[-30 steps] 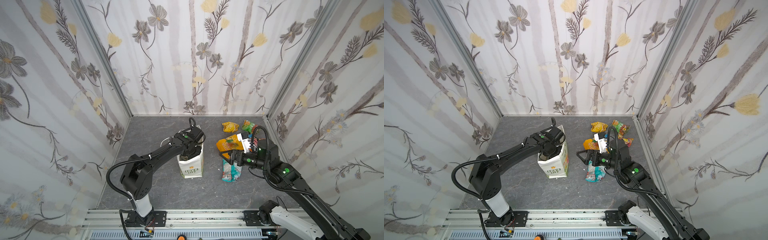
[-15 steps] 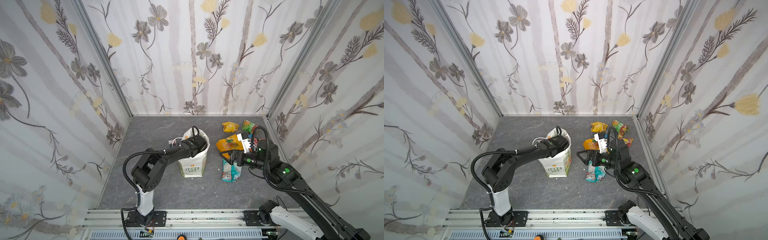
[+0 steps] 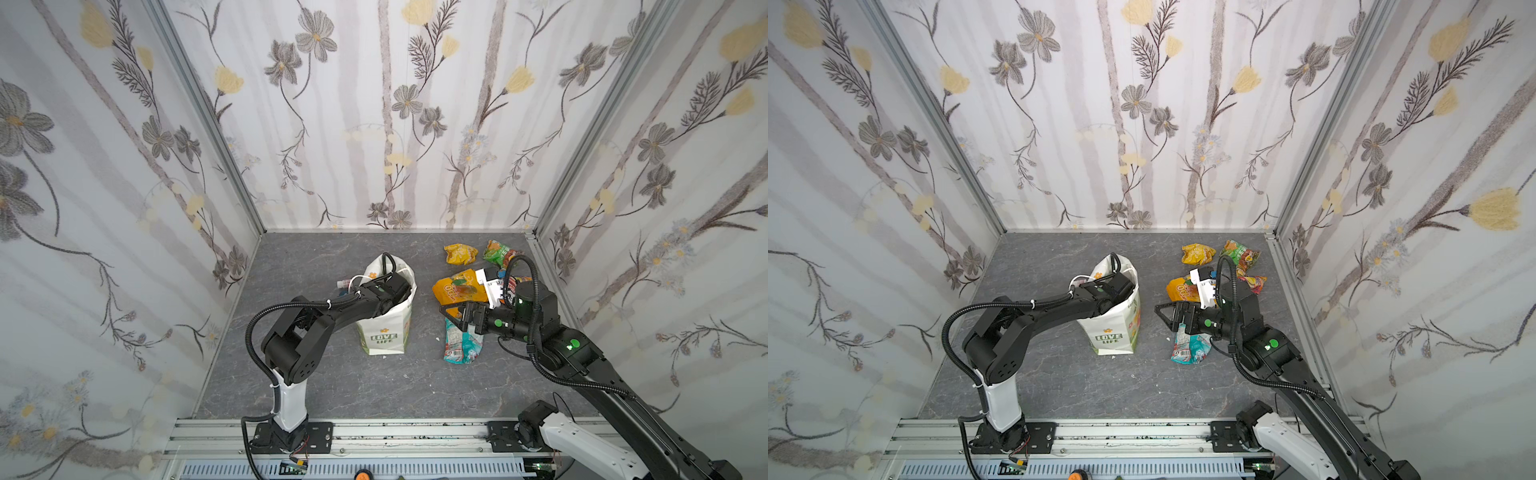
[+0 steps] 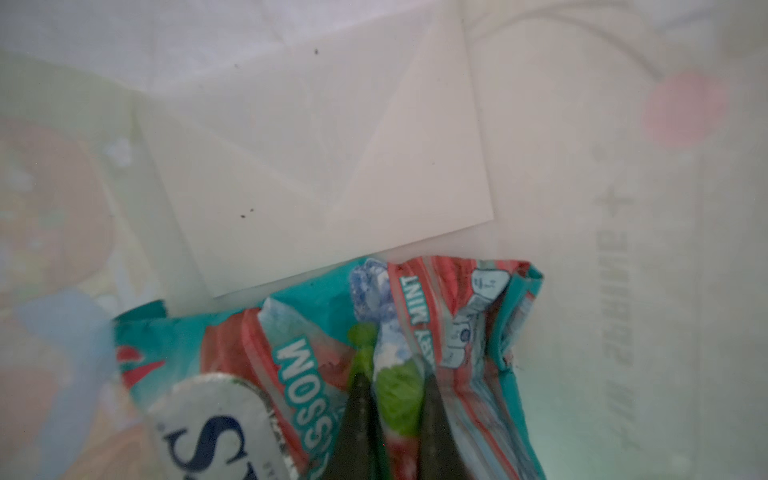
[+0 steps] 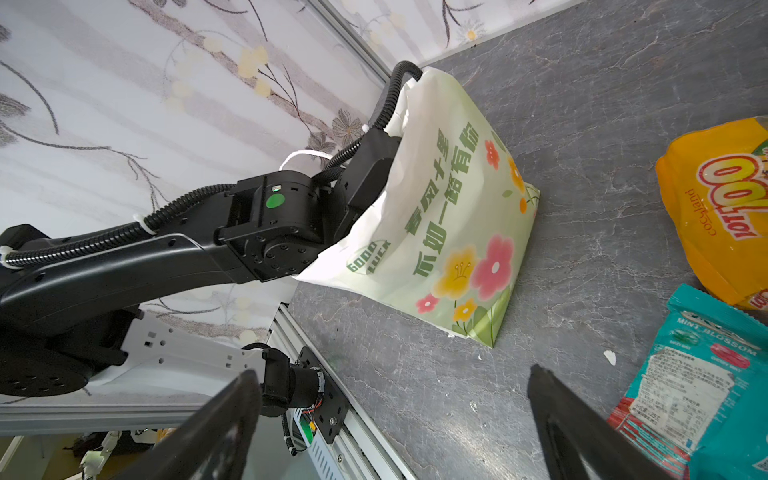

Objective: Take the snacks out of the paper bag
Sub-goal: 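Reach the left gripper to the bag bottom and close on the teal pack, then lift the teal pack with the left gripper while the right gripper approaches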

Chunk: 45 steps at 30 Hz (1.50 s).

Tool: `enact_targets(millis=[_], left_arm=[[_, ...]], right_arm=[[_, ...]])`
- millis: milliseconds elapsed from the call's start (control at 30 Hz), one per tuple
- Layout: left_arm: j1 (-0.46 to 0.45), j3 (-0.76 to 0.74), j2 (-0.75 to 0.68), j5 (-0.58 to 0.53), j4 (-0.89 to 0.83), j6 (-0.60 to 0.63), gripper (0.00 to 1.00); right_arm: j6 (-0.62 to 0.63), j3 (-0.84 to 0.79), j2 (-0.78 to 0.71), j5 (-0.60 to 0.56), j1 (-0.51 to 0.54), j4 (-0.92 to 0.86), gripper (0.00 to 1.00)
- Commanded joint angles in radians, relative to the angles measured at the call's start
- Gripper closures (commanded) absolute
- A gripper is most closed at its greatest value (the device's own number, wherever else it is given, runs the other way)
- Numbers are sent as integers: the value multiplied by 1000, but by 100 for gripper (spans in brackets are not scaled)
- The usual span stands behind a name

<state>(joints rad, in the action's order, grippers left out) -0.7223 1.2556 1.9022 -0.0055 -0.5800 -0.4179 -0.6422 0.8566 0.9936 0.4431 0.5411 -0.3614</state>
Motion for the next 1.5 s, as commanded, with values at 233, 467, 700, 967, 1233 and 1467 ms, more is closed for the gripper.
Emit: enact_targets(millis=[233,467,700,967,1233,1467], left_arm=[[-3,25,-32,20,-39,23,100],[2,89,-102,-71,-108,14,100],[1,185,-161,-100,-232,-53,100],[9,300,-191,-160,-367,-53,100],[17,258,-213,-96,-253,22,100],[17,135,-218,-17,-158,14,100]], right_arm=[[-53,15,42,-17,2,111,1],[-102,165,239,-60,5,157,1],[-167,275,342,-65,27,55,1],[-223,297,304,-87,45,-54,1],[-214,301,332,-12,47,19,1],[-102,347,469,42,125,-17,7]])
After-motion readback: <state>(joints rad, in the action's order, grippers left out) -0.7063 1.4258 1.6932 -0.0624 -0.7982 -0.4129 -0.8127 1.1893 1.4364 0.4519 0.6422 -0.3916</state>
